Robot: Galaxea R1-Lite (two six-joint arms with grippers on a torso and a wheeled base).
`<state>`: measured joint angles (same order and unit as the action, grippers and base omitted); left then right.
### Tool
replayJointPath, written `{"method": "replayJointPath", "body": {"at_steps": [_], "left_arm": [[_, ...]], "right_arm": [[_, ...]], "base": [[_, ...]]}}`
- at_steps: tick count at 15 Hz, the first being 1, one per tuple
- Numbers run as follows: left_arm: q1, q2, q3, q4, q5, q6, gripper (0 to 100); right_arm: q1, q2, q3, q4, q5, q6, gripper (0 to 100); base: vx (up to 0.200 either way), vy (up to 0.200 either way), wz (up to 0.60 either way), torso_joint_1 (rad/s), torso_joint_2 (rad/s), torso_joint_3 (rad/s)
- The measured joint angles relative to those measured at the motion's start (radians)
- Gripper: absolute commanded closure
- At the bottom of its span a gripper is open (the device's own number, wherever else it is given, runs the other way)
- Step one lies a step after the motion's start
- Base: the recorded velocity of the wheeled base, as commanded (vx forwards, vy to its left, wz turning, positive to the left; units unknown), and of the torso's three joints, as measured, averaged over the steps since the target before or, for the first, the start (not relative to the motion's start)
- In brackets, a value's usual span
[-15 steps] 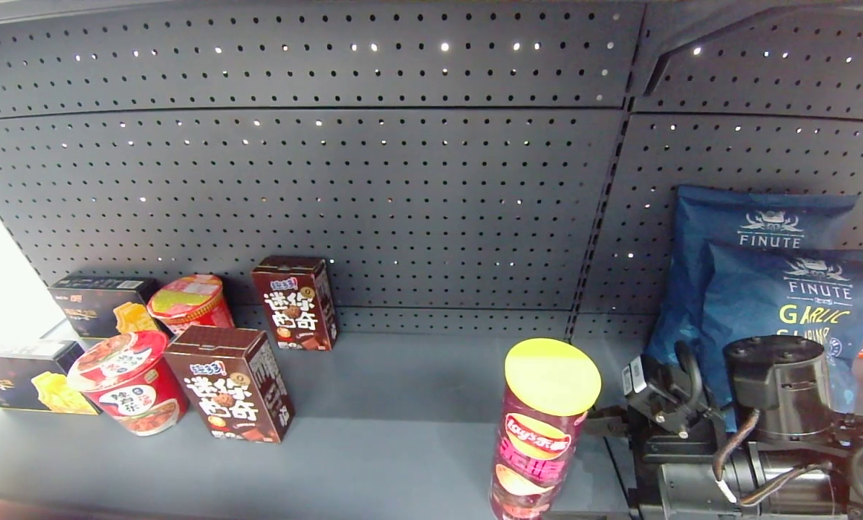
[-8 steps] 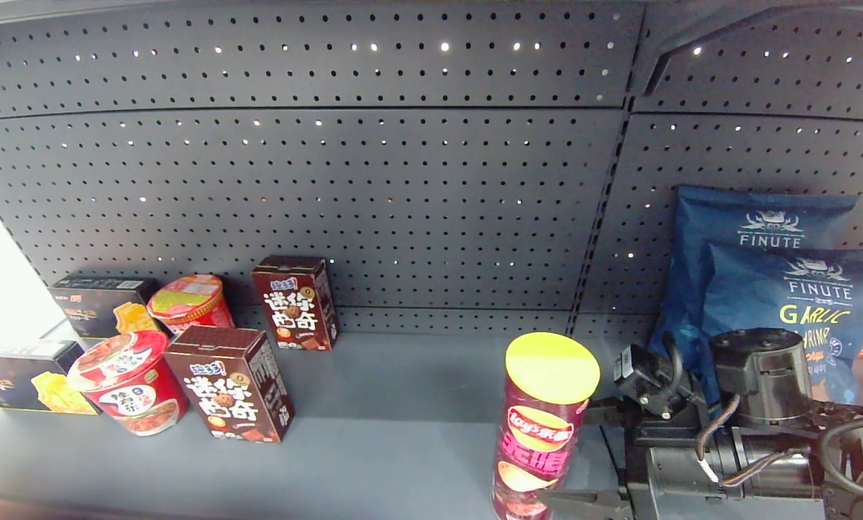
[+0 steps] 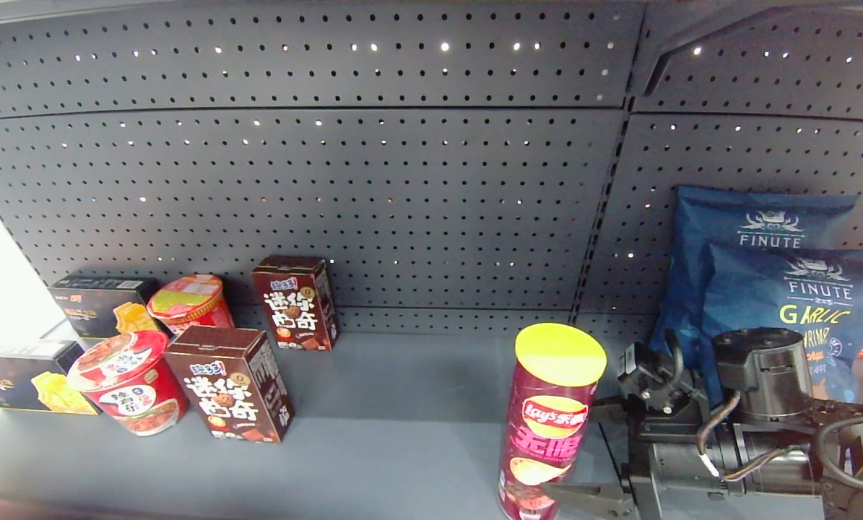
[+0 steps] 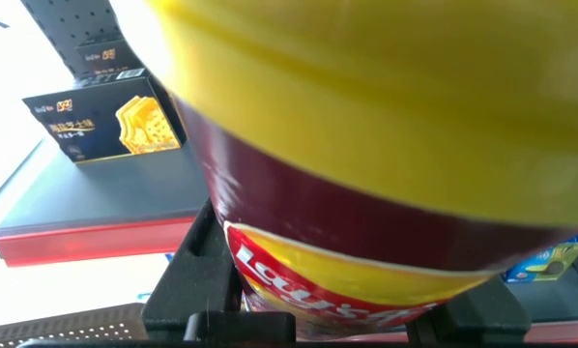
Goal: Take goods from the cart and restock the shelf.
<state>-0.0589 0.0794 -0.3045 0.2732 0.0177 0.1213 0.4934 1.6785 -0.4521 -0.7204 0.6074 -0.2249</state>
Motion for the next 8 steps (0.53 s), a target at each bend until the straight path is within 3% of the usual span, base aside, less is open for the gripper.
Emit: {"method": "replayJointPath", "body": {"at_steps": [8], "left_arm": [[0.001, -0.001, 0.003, 0.000, 0.000, 0.000, 100]], "right_arm": [[-0.006, -0.015, 0.024, 0.000, -0.002, -0.001, 0]], "base": [[0.000, 0.000, 0.00, 0.000, 0.00, 0.000]]}}
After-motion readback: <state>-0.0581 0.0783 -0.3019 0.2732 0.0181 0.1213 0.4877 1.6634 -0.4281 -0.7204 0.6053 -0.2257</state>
